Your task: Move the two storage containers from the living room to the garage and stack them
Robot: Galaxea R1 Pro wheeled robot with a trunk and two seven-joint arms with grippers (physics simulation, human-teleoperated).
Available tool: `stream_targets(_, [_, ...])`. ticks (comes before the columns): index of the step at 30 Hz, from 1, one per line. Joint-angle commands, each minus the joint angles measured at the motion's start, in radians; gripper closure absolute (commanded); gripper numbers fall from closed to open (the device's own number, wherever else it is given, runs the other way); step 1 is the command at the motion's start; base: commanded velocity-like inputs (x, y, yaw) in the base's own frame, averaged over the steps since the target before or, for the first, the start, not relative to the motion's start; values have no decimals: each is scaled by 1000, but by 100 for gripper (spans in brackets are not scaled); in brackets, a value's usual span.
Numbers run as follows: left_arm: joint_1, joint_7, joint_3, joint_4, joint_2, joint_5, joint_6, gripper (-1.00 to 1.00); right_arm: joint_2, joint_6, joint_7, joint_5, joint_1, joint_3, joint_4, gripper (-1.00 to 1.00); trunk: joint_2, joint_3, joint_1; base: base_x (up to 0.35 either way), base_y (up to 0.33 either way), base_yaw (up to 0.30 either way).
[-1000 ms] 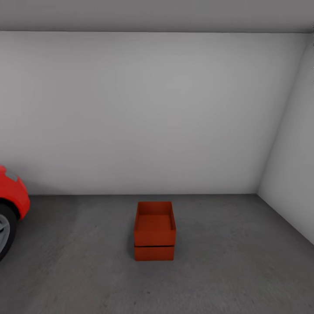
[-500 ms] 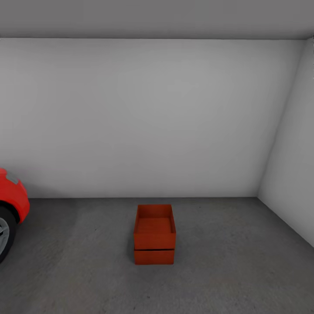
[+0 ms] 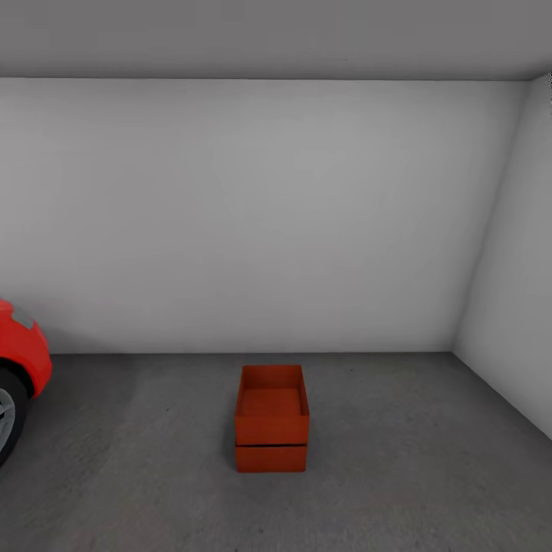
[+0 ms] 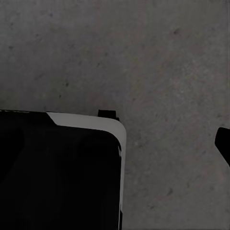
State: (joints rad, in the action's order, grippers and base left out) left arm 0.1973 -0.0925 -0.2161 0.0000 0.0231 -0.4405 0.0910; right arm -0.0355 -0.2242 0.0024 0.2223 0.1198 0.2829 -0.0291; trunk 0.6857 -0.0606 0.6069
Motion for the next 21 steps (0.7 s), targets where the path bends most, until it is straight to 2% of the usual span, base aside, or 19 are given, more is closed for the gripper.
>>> stream_targets(1, [1,-3,-8,0,0,-8,2,-100,0,-6,0,9,1,9,-3,-100,1,0,0,0,0,0])
stream_targets(11, [1,-3,-8,-1,4,-11,0,-100,12,-6,-1,8,1,9,-3,-100,1,16,0,0,0,0])
stream_targets(21, [1,-4,-8,-2,3,-14,3,-100,12,-6,-1,9,1,7,-3,-100,1,32,0,0,0,0])
